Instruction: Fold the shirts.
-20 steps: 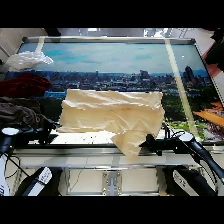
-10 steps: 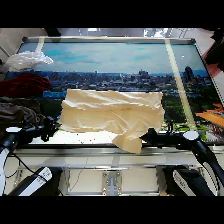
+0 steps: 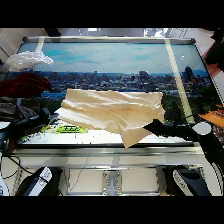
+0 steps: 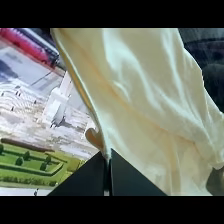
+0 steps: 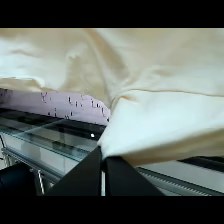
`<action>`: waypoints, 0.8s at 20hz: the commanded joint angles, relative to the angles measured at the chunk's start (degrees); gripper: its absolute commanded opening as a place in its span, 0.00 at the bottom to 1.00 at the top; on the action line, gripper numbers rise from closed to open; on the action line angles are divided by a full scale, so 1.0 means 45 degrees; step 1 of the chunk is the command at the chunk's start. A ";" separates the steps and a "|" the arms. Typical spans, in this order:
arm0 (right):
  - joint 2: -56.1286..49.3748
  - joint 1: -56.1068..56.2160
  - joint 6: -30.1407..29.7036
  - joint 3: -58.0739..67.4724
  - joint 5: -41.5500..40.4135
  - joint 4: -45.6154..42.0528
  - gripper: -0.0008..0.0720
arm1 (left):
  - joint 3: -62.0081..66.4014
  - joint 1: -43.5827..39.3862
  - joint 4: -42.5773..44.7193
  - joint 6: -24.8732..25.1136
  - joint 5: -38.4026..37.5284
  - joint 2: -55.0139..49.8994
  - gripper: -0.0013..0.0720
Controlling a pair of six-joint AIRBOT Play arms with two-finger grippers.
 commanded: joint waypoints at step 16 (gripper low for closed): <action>-0.7660 0.0364 -0.1156 0.7062 -0.3565 -0.2516 0.04 | 0.5333 -0.5144 1.3673 -0.7257 0.1758 -0.3827 0.03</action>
